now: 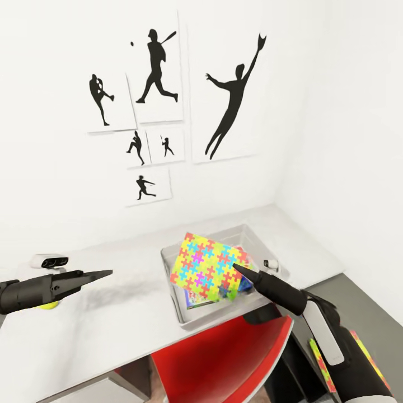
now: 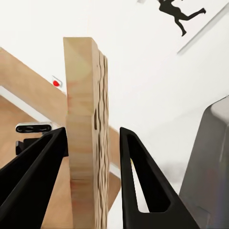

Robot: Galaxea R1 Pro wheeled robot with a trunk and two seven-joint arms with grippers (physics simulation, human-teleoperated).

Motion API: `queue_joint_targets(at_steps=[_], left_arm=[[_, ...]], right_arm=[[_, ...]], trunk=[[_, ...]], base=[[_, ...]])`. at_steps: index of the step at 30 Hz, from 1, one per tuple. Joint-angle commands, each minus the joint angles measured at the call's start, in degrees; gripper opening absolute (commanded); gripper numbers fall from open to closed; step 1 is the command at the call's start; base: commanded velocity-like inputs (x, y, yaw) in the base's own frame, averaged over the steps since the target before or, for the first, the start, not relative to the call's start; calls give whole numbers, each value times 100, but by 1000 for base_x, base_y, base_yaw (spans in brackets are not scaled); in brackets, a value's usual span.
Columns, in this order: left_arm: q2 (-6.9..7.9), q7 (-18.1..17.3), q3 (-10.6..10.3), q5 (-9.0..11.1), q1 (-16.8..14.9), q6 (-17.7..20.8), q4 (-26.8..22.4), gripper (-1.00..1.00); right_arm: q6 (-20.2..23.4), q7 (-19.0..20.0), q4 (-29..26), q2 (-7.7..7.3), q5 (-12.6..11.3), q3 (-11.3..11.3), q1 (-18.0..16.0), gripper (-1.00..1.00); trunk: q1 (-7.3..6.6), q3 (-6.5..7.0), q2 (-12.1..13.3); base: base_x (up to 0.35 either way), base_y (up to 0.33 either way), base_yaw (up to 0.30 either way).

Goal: Put all the toys in the child's room - the three board games (two on the bed and one on the table), the two jigsaw puzzles on the table, and the tennis ball on the table - inside the toy box on the table in the child's room.

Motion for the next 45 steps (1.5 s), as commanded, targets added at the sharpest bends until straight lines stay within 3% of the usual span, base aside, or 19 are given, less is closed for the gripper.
queue_joint_targets(at_steps=[1,13,38,42,45], left_arm=[[1,-22,-2,-4,-6,61,0,100],[1,-22,-3,-4,-6,61,0,100],[-3,-22,-3,-4,-6,62,4,100],[-7,-22,-3,-4,-6,66,5,100],[-7,-22,-3,-4,-6,62,6,100]], right_arm=[[36,-9,-2,-6,-47,7,-4,-100],[40,-3,4,-9,-52,7,-4,-100],[54,-14,68,-29,-58,-2,-4,-100],[110,-151,53,11,-51,16,-4,-100],[335,-510,34,-12,-54,-4,-9,-100]], trunk=[[5,-6,-11],[5,50,-11],[5,54,-11],[5,54,-11],[5,54,-11]], base=[[167,23,247],[123,1,236],[42,0,9],[0,0,0],[0,0,0]])
